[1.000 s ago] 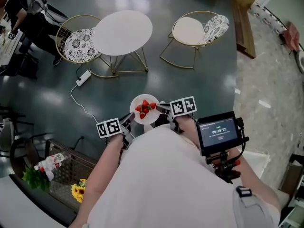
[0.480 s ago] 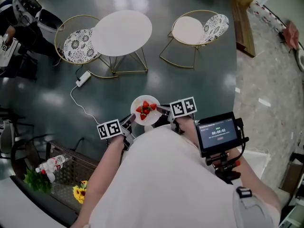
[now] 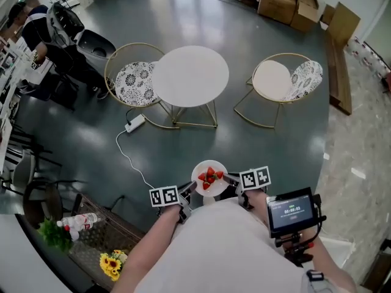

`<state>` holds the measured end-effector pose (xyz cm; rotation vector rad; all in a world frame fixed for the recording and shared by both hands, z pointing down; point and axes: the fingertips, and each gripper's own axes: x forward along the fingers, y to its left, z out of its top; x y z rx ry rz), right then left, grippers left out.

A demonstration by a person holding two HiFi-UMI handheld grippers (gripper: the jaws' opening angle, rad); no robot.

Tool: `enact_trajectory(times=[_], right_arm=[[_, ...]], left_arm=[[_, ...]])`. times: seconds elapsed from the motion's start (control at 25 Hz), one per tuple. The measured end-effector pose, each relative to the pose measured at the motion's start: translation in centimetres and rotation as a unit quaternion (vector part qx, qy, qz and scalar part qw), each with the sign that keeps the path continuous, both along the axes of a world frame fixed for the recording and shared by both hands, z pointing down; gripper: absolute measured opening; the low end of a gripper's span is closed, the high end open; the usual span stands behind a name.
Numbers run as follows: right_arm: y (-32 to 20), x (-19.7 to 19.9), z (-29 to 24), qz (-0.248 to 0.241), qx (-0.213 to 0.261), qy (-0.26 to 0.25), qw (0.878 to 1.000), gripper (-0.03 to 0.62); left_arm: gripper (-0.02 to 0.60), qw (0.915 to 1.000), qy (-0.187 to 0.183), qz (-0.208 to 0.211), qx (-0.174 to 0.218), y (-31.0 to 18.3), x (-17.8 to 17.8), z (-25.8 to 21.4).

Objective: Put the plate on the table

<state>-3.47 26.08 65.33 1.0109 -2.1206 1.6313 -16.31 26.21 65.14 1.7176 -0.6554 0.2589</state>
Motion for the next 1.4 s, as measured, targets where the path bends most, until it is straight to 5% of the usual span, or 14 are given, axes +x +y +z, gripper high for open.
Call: enact_trajectory(times=[0.8, 1.4], right_arm=[[-10.4, 7.7, 0.0, -0.008, 0.009, -0.016, 1.000, 0.038], [-16.2, 11.9, -0.6, -0.013, 0.023, -0.033, 0.999, 0.038]], left_arm=[[0.018, 0.9997, -0.015, -0.020, -0.003, -9.8, 7.5, -0.6], [0.018, 0.9979, -0.045, -0.025, 0.040, -15.7, 11.6, -1.7]])
